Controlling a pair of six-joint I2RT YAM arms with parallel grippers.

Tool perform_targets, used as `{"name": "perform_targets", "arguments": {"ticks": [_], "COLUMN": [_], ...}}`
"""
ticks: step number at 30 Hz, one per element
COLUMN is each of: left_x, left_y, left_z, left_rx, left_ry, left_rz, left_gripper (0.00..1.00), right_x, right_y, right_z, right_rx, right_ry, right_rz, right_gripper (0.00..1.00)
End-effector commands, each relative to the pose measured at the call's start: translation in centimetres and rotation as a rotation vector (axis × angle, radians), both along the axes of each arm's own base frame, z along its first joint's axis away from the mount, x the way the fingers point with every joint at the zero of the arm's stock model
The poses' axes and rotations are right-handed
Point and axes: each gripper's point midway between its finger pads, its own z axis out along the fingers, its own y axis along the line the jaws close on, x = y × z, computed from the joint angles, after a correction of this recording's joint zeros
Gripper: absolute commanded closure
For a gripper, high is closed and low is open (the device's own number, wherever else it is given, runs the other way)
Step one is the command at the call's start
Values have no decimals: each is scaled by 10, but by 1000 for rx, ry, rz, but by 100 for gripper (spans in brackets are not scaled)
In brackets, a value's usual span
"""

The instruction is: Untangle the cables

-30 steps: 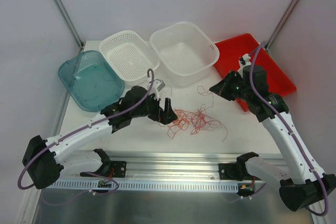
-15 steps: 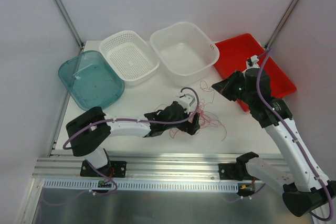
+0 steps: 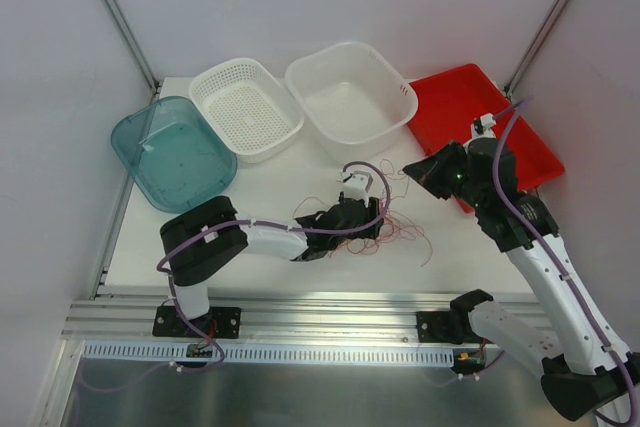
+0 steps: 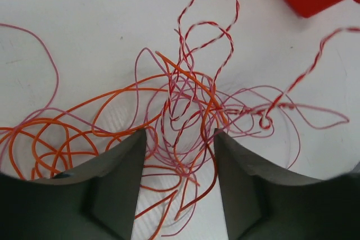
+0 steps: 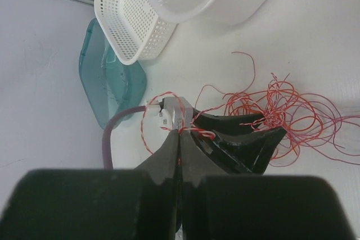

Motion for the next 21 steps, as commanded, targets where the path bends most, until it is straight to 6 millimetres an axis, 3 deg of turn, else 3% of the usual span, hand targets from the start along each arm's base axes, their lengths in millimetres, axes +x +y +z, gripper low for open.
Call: {"name": "perform_targets", "arguments": {"ticks": [1,3,4,7,11,12,14,15,17,19,20,21], "left_x": [14,13,13,11,9,15,10,10,8,7,4,7], "left_y": [-13,-10,-7,9,54,67,101,114,158,181,206,214], "left_z": [18,15,12,6,-12,-6,-23,-19,-35,-27,-36,-23], "left_rx": [-96,-83,-76,-31,73,70,162,178,278,273,323,298], "left_ry": [-27,-27,-26,-21,16,19,71,82,149,172,202,180], "left_rz": [84,91,95,115,172,200,235,255,316,344,374,391], "left_gripper": [57,72,86,100,100,100,100,100,100,100,100,100], "right_x": [-2,-3,-4,-4,2,2,6,6,10,12,11,12], "right_y": [5,1,-1,-8,-26,-31,-44,-49,-68,-83,-86,-91], "right_z": [17,17,18,24,32,32,39,40,43,42,44,43], "right_rx": [51,33,24,-10,-91,-106,-132,-141,-172,-183,-195,-204], "right_ry": [-44,-46,-51,-70,-96,-92,-111,-111,-115,-99,-105,-96], "right_rz": [7,1,-2,-14,-61,-66,-93,-101,-148,-175,-170,-178], "right_gripper": [99,99,99,99,99,99,99,99,99,99,99,99]}}
